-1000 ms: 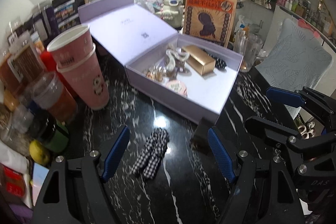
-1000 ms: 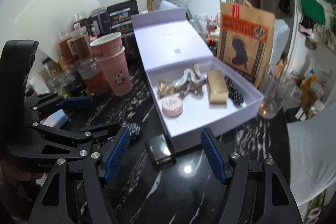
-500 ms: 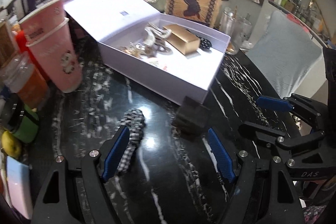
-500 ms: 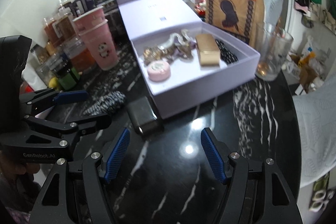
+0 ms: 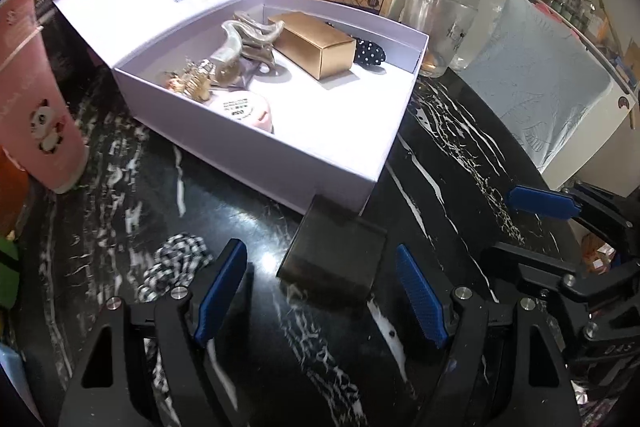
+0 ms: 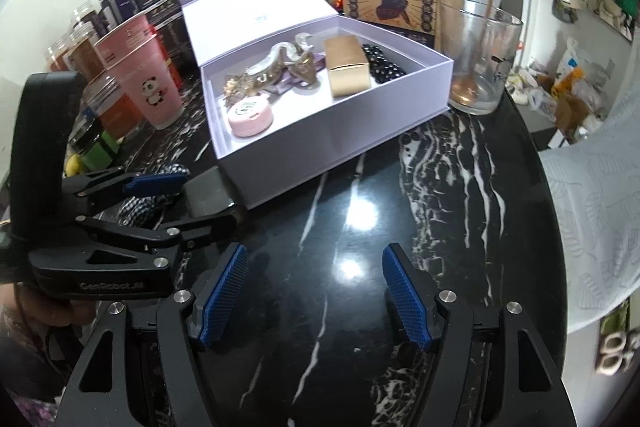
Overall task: Organize rigid objects
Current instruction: 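Grasp the smoky grey square case with the left tool, then grasp the black-and-white checkered scrunchie with the right tool while the left tool holds the case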
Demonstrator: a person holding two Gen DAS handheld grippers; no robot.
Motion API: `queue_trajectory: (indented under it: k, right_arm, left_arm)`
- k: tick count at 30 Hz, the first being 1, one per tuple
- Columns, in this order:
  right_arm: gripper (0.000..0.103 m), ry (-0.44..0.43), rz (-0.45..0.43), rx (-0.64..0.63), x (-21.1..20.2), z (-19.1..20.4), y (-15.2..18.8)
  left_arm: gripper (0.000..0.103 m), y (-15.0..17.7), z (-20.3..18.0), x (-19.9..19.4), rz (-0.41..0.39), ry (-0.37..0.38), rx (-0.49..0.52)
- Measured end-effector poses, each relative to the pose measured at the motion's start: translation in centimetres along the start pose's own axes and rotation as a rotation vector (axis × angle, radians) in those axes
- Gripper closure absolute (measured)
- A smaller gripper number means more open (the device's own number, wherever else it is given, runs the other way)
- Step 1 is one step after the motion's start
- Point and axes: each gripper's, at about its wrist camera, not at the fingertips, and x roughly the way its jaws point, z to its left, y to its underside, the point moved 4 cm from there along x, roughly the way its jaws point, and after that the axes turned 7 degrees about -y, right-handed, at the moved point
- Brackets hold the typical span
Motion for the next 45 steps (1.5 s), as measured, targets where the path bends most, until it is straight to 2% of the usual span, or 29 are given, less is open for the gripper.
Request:
queue_trajectory:
  k: [6,7,8,10,13,19,24,28,41,45]
  right_arm:
    - [0.032,-0.006,0.004,0.03,0.2,-0.7,-0.2]
    - [0.032,-0.007,0.005,0.031,0.3,-0.8,-0.3]
    - [0.032,-0.007,0.006,0.028,0.4,-0.8,-0.3]
    - [0.032,-0.006,0.007,0.021,0.4,-0.7,-0.4]
    - [0.032,-0.002,-0.001,0.009,0.4,-0.4,-0.8]
    - [0.032,-0.002,-0.001,-0.032,0.5,0.7,-1.1]
    - [0.032,-0.035,0.012,-0.058,1.0,1.9,-1.1]
    - [0.032,-0.063,0.018,-0.094,1.5,3.5,-1.1]
    - [0.032,-0.181,0.06,-0.207,3.9,9.5,-1.3]
    - [0.021,-0.205,0.078,-0.242,5.0,11.5,-1.6]
  left_arm:
    - [0.026,0.0,-0.4,0.9,0.013,0.004,0.014]
    - [0.03,0.1,-0.4,1.0,0.015,0.0,0.017]
    - [0.042,0.2,-0.4,1.1,0.019,-0.004,0.019]
    - [0.055,0.3,-0.4,1.1,0.015,-0.011,0.016]
    - [0.06,0.4,-0.1,0.7,0.013,-0.008,0.001]
    - [0.06,1.1,0.8,-1.4,-0.017,-0.026,-0.008]
    - [0.06,1.8,2.2,-3.3,-0.033,-0.045,-0.04]
    - [0.06,2.9,3.8,-5.0,-0.041,-0.09,-0.072]
    - [0.06,8.2,10.0,-8.2,-0.026,-0.189,-0.258]
    - [0.06,9.4,11.7,-8.8,-0.033,-0.216,-0.314]
